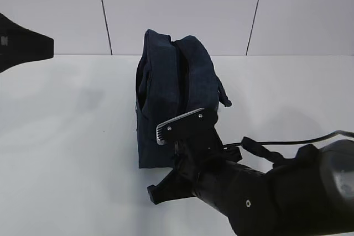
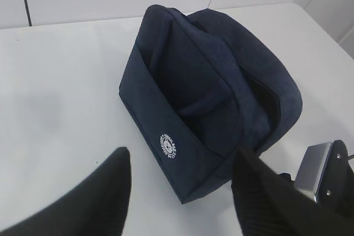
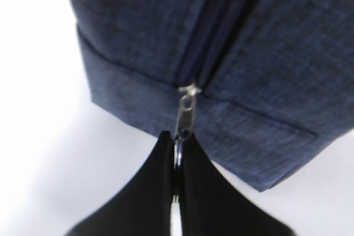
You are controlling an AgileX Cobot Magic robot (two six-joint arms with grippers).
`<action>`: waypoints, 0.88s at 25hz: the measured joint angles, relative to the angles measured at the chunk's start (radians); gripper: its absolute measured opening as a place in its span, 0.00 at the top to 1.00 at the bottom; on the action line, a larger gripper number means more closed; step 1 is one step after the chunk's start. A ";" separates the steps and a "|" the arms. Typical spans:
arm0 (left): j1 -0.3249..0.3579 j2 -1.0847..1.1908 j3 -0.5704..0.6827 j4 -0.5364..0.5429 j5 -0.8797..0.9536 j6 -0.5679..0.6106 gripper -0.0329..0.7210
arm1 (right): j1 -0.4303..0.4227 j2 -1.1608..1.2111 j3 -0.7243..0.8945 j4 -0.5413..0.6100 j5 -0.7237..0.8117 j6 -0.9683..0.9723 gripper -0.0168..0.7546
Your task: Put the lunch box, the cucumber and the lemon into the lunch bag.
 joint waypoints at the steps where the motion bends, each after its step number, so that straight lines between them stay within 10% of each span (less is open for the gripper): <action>1: 0.000 0.000 0.000 0.000 0.000 0.000 0.42 | 0.000 -0.010 0.000 0.004 0.013 0.000 0.95; 22: 0.000 0.000 0.000 0.000 0.002 0.000 0.42 | -0.002 -0.191 0.000 0.467 0.236 -0.546 0.95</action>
